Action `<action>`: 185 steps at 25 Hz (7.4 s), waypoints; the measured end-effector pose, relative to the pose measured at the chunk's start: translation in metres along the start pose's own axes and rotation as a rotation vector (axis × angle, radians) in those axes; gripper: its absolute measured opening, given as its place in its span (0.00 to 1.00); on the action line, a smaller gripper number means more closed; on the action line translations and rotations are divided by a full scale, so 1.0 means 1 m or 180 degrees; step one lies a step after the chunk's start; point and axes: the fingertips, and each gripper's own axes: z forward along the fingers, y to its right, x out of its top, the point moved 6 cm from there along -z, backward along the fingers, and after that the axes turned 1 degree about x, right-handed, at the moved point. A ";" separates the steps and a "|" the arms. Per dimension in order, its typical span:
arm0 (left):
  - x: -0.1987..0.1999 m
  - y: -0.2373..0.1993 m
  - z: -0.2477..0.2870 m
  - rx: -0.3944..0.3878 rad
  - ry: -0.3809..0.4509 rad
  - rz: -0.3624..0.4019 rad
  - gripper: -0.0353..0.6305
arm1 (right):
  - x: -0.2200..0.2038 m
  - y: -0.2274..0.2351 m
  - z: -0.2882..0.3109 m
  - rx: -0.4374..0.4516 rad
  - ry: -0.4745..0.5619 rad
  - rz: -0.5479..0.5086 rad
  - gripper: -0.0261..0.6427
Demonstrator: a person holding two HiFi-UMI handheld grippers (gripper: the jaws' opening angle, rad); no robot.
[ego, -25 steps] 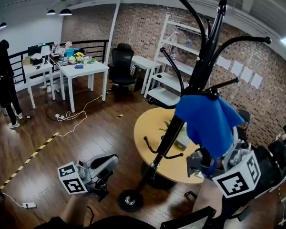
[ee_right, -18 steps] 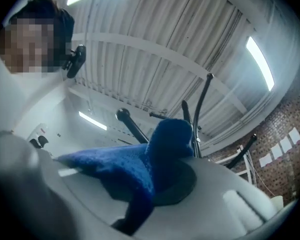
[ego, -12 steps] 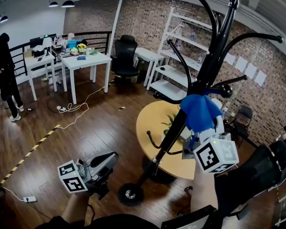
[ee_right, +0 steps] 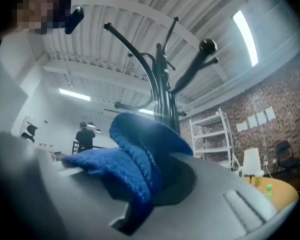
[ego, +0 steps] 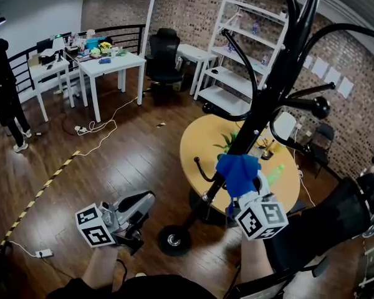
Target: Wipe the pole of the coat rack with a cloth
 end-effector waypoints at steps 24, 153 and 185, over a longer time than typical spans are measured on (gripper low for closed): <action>-0.019 0.002 0.023 -0.0084 -0.0100 -0.0101 0.06 | -0.168 -0.019 -0.043 0.0588 -0.1914 0.0861 0.08; -0.007 0.003 -0.008 0.0211 0.0062 0.0046 0.06 | 0.064 0.016 0.006 0.0243 0.0769 0.0756 0.08; -0.030 0.004 0.039 -0.0045 -0.0256 0.0083 0.06 | -0.170 -0.003 -0.017 0.0433 -0.1276 0.0559 0.07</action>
